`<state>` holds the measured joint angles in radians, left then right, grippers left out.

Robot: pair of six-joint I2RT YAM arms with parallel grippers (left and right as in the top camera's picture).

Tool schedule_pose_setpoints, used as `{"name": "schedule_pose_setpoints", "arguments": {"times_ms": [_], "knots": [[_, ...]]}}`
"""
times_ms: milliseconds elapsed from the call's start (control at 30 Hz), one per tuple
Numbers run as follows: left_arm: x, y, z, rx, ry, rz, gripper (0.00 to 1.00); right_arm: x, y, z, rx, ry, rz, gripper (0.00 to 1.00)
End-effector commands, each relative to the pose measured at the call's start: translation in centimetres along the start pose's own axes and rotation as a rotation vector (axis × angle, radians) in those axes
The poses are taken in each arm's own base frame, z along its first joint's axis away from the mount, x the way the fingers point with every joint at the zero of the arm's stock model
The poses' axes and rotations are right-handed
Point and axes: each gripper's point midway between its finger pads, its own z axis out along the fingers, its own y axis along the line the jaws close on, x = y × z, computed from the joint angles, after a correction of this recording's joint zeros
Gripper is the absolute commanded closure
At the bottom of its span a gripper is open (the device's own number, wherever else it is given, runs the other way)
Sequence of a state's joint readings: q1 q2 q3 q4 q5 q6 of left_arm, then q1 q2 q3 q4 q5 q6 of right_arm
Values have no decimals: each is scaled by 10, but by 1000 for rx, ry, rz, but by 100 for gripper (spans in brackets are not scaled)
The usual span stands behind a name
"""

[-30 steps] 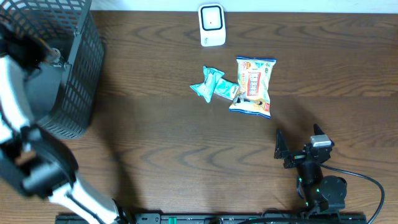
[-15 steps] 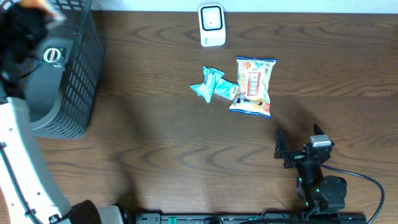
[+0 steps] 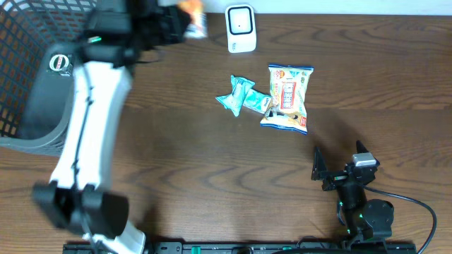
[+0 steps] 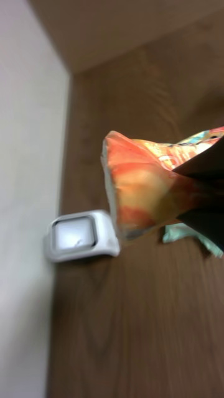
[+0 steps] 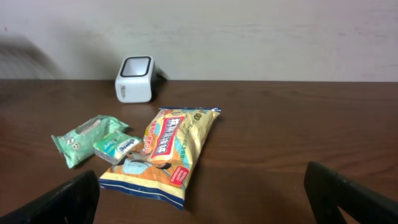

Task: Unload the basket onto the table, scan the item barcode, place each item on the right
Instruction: 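Lift the orange packet out and hold it under the scanner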

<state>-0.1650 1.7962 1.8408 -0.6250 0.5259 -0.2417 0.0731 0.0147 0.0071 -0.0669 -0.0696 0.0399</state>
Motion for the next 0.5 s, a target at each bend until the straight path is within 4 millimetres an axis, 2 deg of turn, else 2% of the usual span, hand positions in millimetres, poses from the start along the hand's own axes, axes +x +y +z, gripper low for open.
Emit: {"name": "schedule_pose_setpoints", "arguments": {"times_ms": [0,133,267,333,467], "knots": [[27,-14,53,51,88,53,93,1,-2,0,10,2,-11,1],[59,-23,111,96,152,217,93,1,-2,0,10,2,-11,1],[89,-13,164,41,184,279,92,1,-2,0,10,2,-11,1],[103,-6,186,0,193,297,92,1,-2,0,10,2,-11,1],[126,7,217,-90,206,327,92,1,-2,0,10,2,-11,1]]}}
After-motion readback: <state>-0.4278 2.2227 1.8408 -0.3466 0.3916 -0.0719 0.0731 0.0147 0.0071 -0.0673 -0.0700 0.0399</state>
